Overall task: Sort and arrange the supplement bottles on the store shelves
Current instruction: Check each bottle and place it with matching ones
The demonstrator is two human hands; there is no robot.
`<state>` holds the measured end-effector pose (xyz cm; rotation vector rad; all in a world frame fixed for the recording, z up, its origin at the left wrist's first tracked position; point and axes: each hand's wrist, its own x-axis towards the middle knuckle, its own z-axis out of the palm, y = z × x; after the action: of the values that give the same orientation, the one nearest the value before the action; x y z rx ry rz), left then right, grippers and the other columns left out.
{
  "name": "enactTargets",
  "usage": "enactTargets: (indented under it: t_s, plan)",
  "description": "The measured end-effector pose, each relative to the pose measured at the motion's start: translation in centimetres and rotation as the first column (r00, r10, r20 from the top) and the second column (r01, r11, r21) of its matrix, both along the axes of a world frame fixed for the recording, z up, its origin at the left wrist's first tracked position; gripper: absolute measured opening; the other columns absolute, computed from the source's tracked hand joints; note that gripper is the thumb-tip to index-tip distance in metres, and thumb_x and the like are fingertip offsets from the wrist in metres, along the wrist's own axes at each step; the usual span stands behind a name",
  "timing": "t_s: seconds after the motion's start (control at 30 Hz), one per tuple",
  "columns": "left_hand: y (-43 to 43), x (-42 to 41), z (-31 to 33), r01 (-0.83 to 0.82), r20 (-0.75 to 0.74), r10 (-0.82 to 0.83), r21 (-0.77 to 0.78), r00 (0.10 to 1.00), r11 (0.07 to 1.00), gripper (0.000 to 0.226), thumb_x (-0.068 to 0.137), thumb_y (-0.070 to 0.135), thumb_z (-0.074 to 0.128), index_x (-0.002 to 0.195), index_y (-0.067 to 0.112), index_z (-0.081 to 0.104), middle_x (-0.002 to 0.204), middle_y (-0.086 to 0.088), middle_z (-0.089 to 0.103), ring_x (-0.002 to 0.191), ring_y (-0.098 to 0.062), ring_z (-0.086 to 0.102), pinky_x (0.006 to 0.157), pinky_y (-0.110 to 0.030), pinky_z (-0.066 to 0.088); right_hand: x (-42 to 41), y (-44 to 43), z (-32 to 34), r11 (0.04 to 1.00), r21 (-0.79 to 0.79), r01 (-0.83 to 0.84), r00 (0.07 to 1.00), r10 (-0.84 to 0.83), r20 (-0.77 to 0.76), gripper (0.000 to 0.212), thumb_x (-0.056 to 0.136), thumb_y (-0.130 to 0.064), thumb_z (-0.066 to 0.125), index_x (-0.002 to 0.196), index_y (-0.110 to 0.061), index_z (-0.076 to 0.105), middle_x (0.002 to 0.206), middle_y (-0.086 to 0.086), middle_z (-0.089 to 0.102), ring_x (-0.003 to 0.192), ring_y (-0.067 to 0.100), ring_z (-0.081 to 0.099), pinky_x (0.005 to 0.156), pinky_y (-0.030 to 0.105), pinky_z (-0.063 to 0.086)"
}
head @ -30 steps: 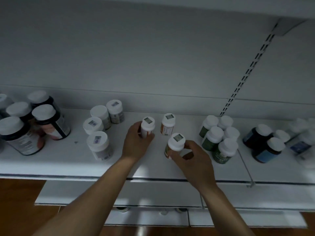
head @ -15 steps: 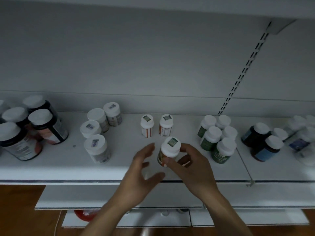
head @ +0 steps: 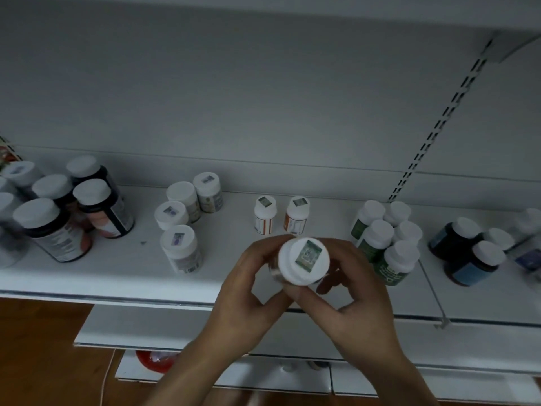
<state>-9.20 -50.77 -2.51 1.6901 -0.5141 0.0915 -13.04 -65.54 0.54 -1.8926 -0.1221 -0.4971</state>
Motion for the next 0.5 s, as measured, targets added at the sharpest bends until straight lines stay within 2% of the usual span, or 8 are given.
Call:
enactTargets:
  t_s: [0.07,0.17,0.23,0.3,0.37,0.4,0.43,0.5]
  plan:
    - [0.2,0.1,-0.4,-0.053,0.047,0.051,0.05,0.998,0.997,0.051,0.079,0.023,0.073,0.126,0.022,0.055,0.121,0.009,0.061,0.116,-0.014,0.058,0.094,-0.029,0.05,0.1,-0.1,-0.3,0.993,0.118,-0.016,0.996,0.027,-0.091,0.046,0.068,-0.044,0.071,0.111,-0.05,0.056,0.107,-0.019,0.064,0.086,0.01,0.063,0.065,0.016,0.049]
    - [0.9,0.5,-0.6,-0.124,0.092,0.112,0.14,0.989,0.982,0.052,0.075,0.021,0.078,0.124,0.022,0.057,0.118,0.01,0.058,0.112,-0.01,0.059,0.091,-0.021,0.049,0.5,-0.5,-0.5,0.982,0.188,-0.009,0.978,0.048,-0.204,0.049,0.069,-0.05,0.066,0.114,-0.061,0.049,0.109,-0.026,0.061,0.085,0.007,0.063,0.067,0.019,0.052]
    - [1.2,0.5,-0.4,-0.135,0.122,0.115,0.178,0.986,0.975,0.054,0.073,0.021,0.079,0.123,0.024,0.058,0.116,0.013,0.056,0.11,-0.007,0.059,0.09,-0.018,0.048,0.7,-0.7,-0.5,0.985,0.169,0.016,0.961,0.031,-0.275,0.038,0.075,-0.053,0.065,0.111,-0.058,0.054,0.105,-0.022,0.064,0.084,0.007,0.065,0.068,0.025,0.054]
    - [1.4,0.3,-0.1,-0.111,0.085,0.1,0.131,0.991,0.985,0.057,0.073,0.022,0.079,0.125,0.027,0.056,0.118,0.013,0.057,0.112,-0.008,0.06,0.092,-0.018,0.048,0.9,-0.8,-0.3,0.963,0.264,0.063,0.943,0.029,-0.331,0.022,0.086,-0.047,0.066,0.107,-0.043,0.064,0.097,-0.01,0.07,0.078,0.009,0.067,0.066,0.026,0.053]
    - [1.2,-0.1,0.4,-0.065,-0.004,0.065,0.007,0.998,0.998,0.061,0.073,0.026,0.079,0.127,0.033,0.052,0.12,0.013,0.059,0.116,-0.012,0.059,0.095,-0.02,0.047,1.0,-1.0,-0.4,0.857,0.511,0.071,0.917,0.146,-0.372,0.02,0.088,-0.031,0.061,0.105,-0.027,0.071,0.092,0.001,0.073,0.075,0.013,0.067,0.063,0.025,0.054]
    - [1.0,-0.2,0.7,-0.051,-0.023,0.05,-0.054,0.998,0.997,0.061,0.072,0.028,0.079,0.127,0.034,0.052,0.121,0.012,0.059,0.117,-0.014,0.059,0.097,-0.023,0.048,1.0,-1.0,-0.4,0.76,0.647,0.058,0.896,0.246,-0.369,0.026,0.087,-0.027,0.056,0.106,-0.02,0.071,0.093,0.007,0.073,0.074,0.015,0.067,0.062,0.026,0.054]
    - [0.8,-0.3,1.0,-0.039,-0.018,0.038,-0.098,0.999,0.994,0.059,0.073,0.029,0.078,0.126,0.034,0.052,0.122,0.012,0.059,0.118,-0.016,0.058,0.097,-0.026,0.048,1.1,-0.9,-0.5,0.656,0.753,0.05,0.873,0.338,-0.352,0.031,0.086,-0.025,0.054,0.109,-0.013,0.07,0.096,0.011,0.072,0.075,0.017,0.067,0.062,0.026,0.055]
    - [0.4,-0.4,1.4,-0.012,0.039,0.017,-0.122,0.999,0.992,0.054,0.075,0.025,0.077,0.124,0.029,0.055,0.122,0.007,0.058,0.119,-0.021,0.057,0.099,-0.028,0.047,1.0,-0.7,-0.7,0.502,0.863,0.06,0.83,0.455,-0.323,0.036,0.088,-0.022,0.05,0.112,-0.004,0.07,0.106,0.018,0.07,0.08,0.02,0.067,0.065,0.028,0.057]
